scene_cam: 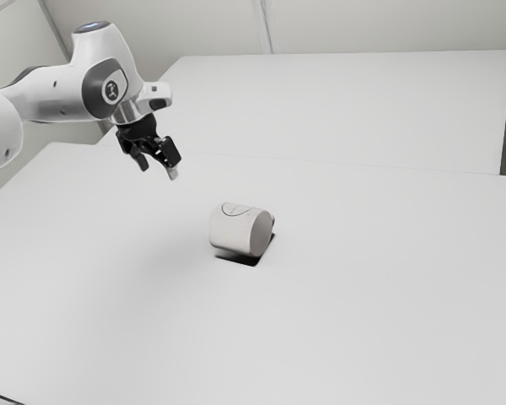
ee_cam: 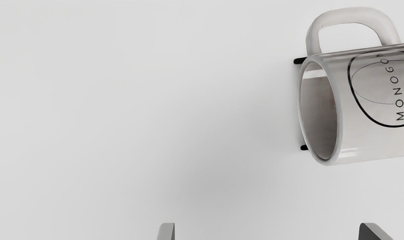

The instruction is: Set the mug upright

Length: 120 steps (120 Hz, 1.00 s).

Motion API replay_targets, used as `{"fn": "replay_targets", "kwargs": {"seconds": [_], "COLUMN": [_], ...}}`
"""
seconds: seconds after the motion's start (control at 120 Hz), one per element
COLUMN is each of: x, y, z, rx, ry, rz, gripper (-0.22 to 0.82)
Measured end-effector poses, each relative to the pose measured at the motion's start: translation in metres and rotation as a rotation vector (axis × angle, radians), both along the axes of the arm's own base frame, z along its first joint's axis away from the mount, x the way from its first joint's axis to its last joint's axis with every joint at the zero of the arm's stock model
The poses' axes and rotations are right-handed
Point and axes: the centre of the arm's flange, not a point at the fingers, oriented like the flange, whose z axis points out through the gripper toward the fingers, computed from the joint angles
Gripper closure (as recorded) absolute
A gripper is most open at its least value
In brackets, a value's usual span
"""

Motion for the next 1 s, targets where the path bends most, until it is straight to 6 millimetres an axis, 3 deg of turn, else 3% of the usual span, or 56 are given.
{"fn": "replay_targets", "kwargs": {"seconds": [0.067, 0.15, 0.4, 0.5, 0.65, 1.0], "x": [0.0, 0.004, 0.018, 0.017, 0.011, 0.015], "y": [0.002, 0.007, 0.022, 0.023, 0.033, 0.016], "z": [-0.002, -0.018, -0.114, -0.137, -0.156, -0.181], "rx": [-0.013, -0.078, -0.509, -0.649, -0.789, -0.959], "ry": [0.001, 0.016, 0.116, 0.142, 0.164, 0.125], "rz": [0.001, 0.025, 0.148, 0.153, 0.121, -0.003], "gripper": [0.0, 0.0, 0.0, 0.0, 0.0, 0.0]}}
